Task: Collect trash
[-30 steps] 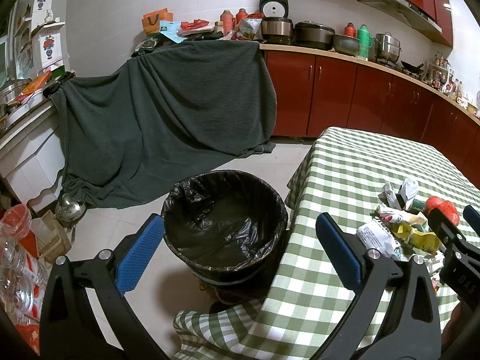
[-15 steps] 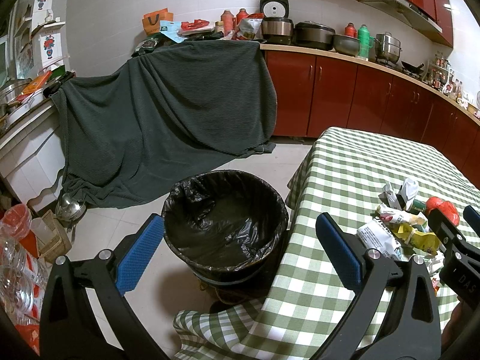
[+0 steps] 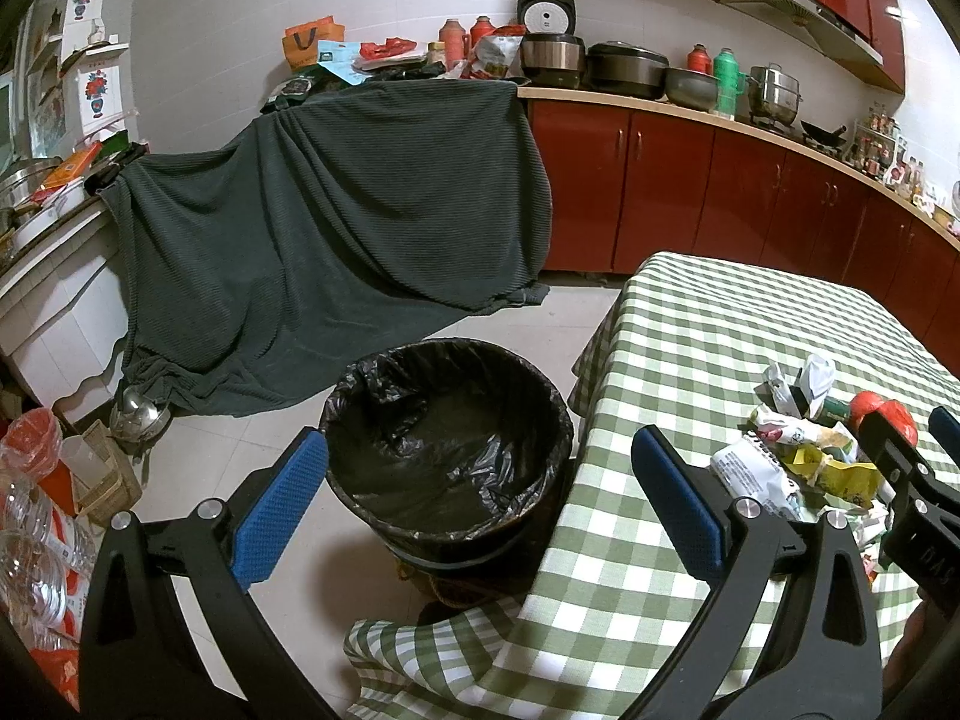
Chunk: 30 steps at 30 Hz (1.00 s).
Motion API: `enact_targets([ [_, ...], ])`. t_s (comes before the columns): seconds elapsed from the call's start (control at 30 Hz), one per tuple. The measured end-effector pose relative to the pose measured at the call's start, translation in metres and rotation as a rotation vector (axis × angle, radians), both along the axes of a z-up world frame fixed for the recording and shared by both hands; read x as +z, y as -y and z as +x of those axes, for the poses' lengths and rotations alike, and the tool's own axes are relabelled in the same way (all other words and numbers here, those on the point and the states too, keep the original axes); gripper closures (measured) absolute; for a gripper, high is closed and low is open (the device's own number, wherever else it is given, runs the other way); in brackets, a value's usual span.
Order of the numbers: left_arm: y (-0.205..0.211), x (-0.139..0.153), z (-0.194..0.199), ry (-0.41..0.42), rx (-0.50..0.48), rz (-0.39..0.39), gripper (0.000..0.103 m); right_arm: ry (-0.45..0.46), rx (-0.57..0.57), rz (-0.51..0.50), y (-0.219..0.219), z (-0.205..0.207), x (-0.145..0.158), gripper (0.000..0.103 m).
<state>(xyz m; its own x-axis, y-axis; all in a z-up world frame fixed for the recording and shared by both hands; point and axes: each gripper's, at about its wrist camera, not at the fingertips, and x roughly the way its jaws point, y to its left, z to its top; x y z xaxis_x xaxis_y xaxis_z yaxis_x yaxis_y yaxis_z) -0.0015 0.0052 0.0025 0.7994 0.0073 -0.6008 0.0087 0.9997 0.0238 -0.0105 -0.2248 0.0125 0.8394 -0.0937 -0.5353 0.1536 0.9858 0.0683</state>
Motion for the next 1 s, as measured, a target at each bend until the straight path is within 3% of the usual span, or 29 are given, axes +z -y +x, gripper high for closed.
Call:
enact_targets([
  [0.63,0.037,-0.018,-0.009,-0.052,-0.117,0.013,0.004,-0.051,-0.134,0.004,0.052,-0.030,-0.017,0.007],
  [1.0,0.036,-0.027,-0.012,-0.075,-0.119,0.048,0.005,-0.094,-0.052,0.028,0.031,-0.047,-0.036,0.007],
])
